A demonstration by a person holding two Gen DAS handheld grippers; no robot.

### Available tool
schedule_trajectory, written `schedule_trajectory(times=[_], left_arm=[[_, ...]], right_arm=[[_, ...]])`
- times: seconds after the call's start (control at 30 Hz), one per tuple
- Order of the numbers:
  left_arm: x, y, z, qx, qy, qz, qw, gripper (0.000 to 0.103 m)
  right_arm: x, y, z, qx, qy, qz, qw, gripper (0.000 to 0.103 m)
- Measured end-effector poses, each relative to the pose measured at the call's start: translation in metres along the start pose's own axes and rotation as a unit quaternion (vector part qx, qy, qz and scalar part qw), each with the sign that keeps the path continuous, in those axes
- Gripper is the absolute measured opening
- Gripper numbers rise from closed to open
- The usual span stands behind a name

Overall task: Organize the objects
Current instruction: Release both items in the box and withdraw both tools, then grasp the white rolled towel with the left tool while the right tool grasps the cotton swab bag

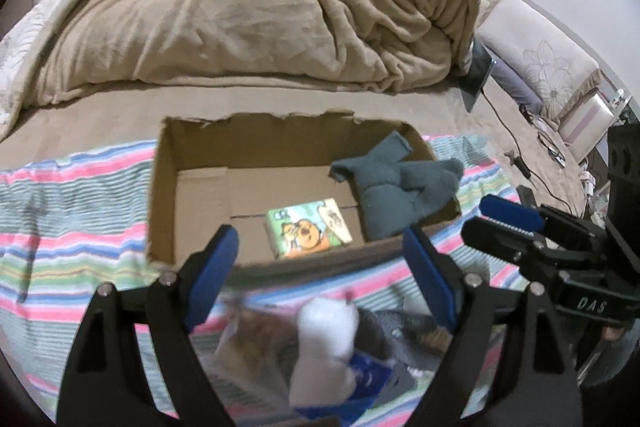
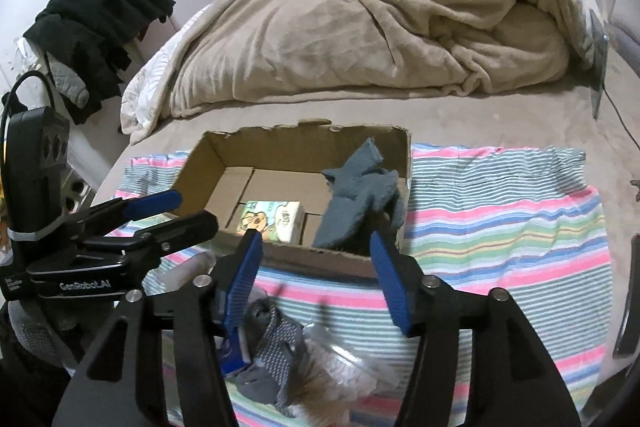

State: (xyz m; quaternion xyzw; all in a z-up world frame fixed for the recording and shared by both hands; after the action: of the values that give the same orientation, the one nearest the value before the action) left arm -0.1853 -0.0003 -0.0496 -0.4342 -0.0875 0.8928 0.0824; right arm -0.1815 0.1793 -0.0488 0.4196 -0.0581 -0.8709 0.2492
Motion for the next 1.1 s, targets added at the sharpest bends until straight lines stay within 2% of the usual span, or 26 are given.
schedule_trajectory(times=[0.4, 1.1], left_arm=[[-0.046, 0.007, -0.041, -0.004, -0.025, 0.010, 0.9996, 0.086], [-0.056, 0.020, -0.107, -0.022, -0.010, 0.022, 0.9995, 0.086]], right_arm=[[-0.030, 0.013, -0.019, -0.006, -0.011, -0.018, 1.000, 0.062], [-0.032, 0.004, -0.068, 0.014, 0.021, -0.036, 0.999, 0.062]])
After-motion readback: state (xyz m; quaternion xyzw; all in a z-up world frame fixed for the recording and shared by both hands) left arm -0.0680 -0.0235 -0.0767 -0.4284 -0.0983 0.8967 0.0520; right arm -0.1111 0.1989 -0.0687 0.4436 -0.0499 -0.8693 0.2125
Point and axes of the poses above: each gripper's, at about its wrist camera, not at the fingertips, and x roughly the way its jaws point, y to its left, z to its top, the point moved 2 cm from there along x, roughly the way its jaws point, and after that the axes turned 1 degree about z, right-handed, at the moved point
